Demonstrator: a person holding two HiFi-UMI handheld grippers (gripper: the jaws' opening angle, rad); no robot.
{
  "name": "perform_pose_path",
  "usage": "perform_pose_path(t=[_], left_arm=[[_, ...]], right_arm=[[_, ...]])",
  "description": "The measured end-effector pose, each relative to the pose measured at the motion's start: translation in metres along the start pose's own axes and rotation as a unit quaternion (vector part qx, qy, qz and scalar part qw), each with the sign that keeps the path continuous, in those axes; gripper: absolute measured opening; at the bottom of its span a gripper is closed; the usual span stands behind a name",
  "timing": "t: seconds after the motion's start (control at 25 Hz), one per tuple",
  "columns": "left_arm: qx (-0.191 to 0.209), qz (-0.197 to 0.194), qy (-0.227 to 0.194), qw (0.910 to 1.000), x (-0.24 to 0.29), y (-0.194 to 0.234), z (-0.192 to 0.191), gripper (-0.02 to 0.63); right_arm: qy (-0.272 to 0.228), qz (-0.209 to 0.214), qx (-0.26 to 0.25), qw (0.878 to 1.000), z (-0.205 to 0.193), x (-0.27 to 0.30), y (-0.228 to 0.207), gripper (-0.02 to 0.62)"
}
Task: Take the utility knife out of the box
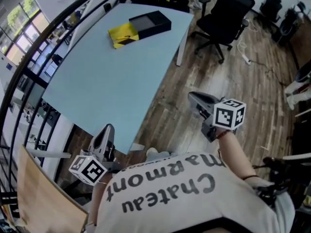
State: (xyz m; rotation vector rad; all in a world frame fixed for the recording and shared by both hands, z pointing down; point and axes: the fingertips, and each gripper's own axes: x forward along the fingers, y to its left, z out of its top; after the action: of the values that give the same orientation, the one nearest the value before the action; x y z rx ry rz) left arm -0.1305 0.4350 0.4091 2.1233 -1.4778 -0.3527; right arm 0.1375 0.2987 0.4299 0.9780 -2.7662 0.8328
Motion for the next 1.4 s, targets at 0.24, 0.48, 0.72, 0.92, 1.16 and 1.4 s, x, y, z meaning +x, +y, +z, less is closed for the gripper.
perform_pose_path(t=[0.24, 0.48, 0.72, 0.92, 1.16, 1.4], left_arm=[[0.007, -0.019, -0.001, 0.9998, 0.024, 0.025, 0.039, 0.002], [-0.032, -0.019, 0.015, 0.9992, 0.042, 0.063, 0.031, 0.002], [-0.053, -0.018, 0.024, 0.9981, 0.054, 0.077, 0.020, 0.002], [-0.060, -0.006, 0.024, 0.9979, 0.069, 0.090, 0.026, 0.002], [-0.043, 0.037, -0.020, 0.9982, 0.104, 0.115, 0.053, 0.002], [-0.067, 0.078, -0.074, 0.9920, 0.159, 0.131, 0.079, 0.002]], right_arm=[[0.006, -0.001, -0.017, 1.000, 0.015, 0.037, 0.017, 0.046], [0.016, -0.024, -0.035, 0.999, 0.011, 0.053, 0.012, 0.046], [0.046, -0.027, -0.017, 0.998, 0.000, 0.073, 0.000, 0.046], [0.069, -0.010, -0.026, 0.997, 0.006, 0.106, -0.006, 0.046], [0.103, 0.035, -0.053, 0.993, 0.028, 0.156, -0.028, 0.046], [0.138, 0.095, -0.097, 0.981, 0.084, 0.217, -0.059, 0.046]])
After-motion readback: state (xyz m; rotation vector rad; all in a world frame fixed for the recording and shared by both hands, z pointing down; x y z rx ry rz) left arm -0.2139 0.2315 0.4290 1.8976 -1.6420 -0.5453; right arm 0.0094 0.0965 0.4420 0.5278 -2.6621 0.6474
